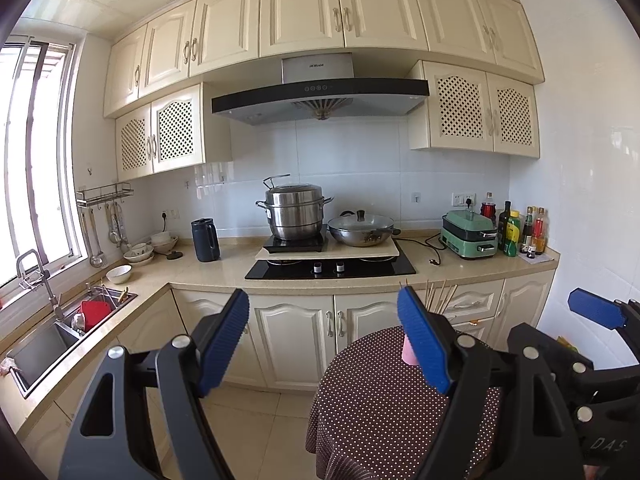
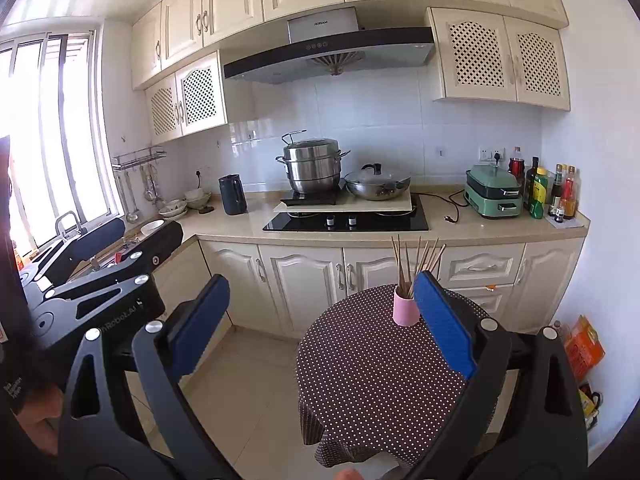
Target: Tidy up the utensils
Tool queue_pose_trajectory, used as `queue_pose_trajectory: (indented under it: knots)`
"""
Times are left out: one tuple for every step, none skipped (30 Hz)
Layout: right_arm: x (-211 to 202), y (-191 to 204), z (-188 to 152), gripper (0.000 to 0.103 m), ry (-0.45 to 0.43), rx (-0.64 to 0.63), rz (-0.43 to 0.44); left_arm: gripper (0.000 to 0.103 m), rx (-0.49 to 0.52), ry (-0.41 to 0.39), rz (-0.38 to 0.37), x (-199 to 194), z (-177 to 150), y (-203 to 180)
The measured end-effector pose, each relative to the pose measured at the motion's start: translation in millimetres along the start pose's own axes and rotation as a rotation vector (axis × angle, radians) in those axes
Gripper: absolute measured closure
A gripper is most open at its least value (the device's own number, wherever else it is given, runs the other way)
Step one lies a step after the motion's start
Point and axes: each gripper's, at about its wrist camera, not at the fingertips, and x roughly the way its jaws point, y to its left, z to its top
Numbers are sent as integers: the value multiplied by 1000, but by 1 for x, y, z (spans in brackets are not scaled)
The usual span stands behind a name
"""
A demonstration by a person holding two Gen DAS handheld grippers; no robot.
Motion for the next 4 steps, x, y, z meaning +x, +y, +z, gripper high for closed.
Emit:
queue_pose_trajectory:
  knots:
    - [3, 0, 1, 11, 3, 1, 0, 27, 2, 7, -1, 3, -1, 2]
    - [6, 0, 0, 11, 7, 3, -3, 27, 3, 12, -2, 6, -2, 3]
    - [8, 1, 0, 11, 10, 5, -7, 27, 2, 18, -2, 9, -3, 4]
    - [11, 0, -1, 11, 16, 9, -11, 27, 1, 26, -4, 12, -5, 5]
